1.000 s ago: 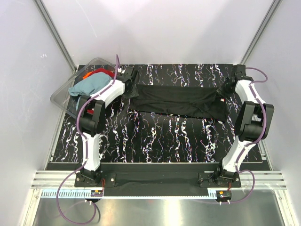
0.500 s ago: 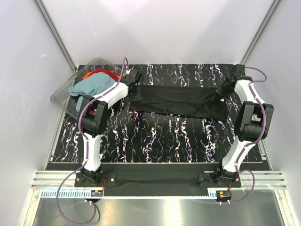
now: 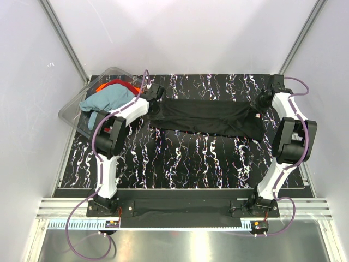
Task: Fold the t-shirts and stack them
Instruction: Fold the tshirt
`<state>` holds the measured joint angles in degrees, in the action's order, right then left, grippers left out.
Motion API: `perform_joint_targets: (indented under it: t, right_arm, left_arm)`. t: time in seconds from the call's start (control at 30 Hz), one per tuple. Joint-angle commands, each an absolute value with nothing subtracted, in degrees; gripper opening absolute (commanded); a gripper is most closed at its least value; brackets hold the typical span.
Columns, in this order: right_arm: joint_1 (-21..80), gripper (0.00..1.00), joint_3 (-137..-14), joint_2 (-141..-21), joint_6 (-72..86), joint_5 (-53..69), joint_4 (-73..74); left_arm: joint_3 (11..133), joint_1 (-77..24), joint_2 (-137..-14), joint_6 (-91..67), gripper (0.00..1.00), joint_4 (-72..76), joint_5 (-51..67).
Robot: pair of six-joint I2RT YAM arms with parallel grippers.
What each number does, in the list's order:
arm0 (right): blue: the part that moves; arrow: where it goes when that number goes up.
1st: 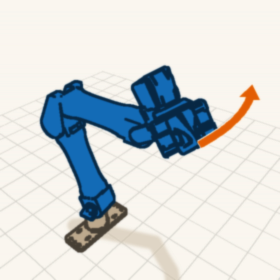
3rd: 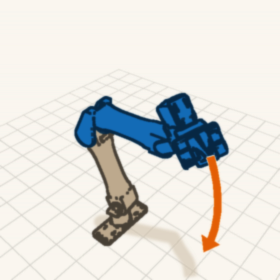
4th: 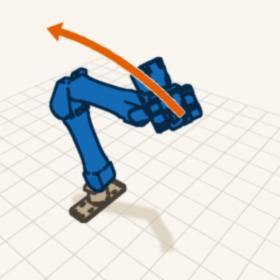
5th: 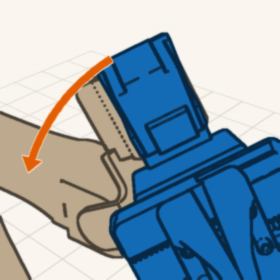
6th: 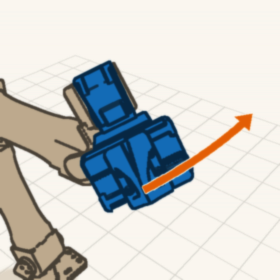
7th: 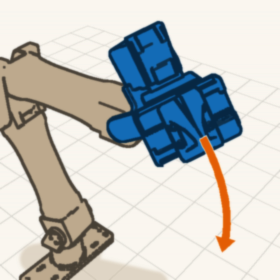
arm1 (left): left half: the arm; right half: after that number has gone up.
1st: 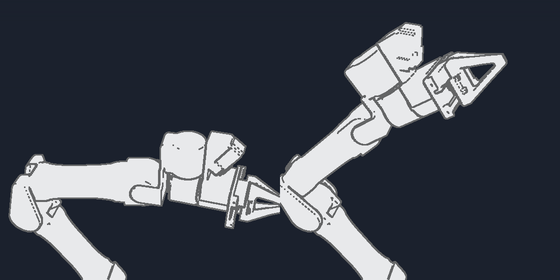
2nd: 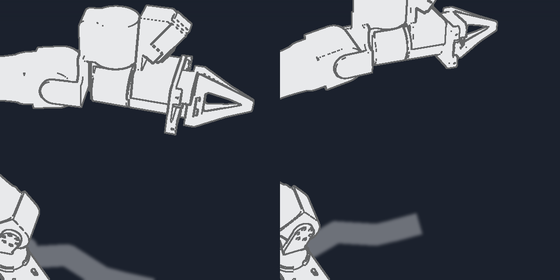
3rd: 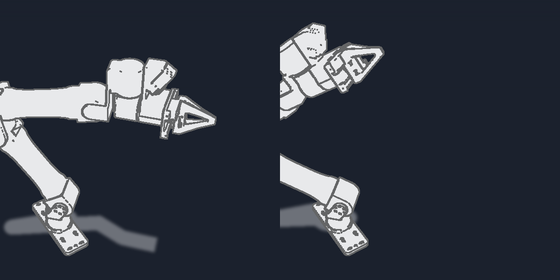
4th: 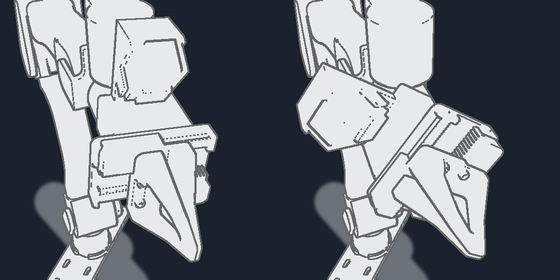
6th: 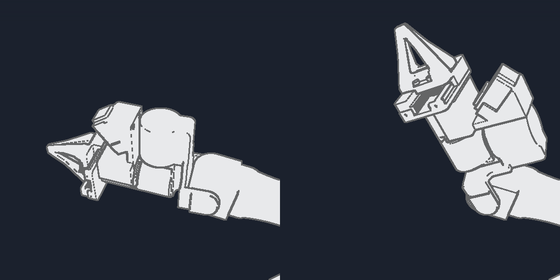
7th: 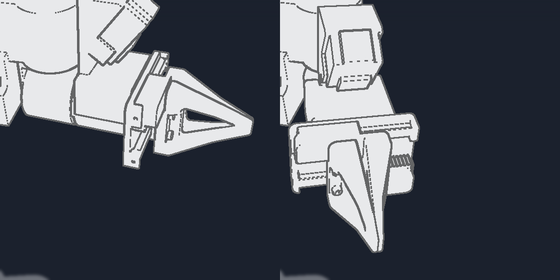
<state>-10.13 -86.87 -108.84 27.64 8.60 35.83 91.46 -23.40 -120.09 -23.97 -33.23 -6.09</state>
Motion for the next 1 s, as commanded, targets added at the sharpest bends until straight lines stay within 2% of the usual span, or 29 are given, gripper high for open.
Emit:
perform_joint_targets:
  t: [0.0, 0.3, 0.4, 0.57, 0.63, 0.83, 0.97]
  right_arm:
    - [-9.8, 0.00, -87.2, -109.2, 26.9, 9.6, 34.3]
    - [-9.8, 0.00, -87.1, -109.5, 26.7, 9.7, 34.3]
    - [-9.8, 0.00, -87.3, -109.8, 26.7, 9.9, 34.3]
    - [-9.8, 0.00, -87.4, -109.6, 26.5, 9.9, 34.3]
    - [-9.8, 0.00, -87.5, -109.5, 26.6, 9.9, 34.3]
    - [-9.8, 0.00, -87.9, -109.5, 26.8, 10.4, 34.4]
    - [-9.8, 0.00, -87.8, -109.4, 26.4, 10.6, 34.3]
  left_arm:
    - [91.2, -23.6, -119.9, -22.9, 0.30, -30.9, -5.2]
    - [91.3, -25.2, -117.1, -15.2, 0.29, -30.9, -4.3]
    - [92.4, -25.2, -117.2, -11.9, 0.20, -31.1, -3.4]
    - [92.7, -25.2, -116.4, -4.9, 0.23, -31.6, -4.1]
    - [93.3, -25.2, -116.5, -3.0, 0.29, -31.7, -4.3]
    - [94.9, -25.1, -118.8, -0.8, 0.29, -32.6, -4.8]
    - [95.5, -25.1, -120.3, -0.4, 0.33, -32.7, -7.1]
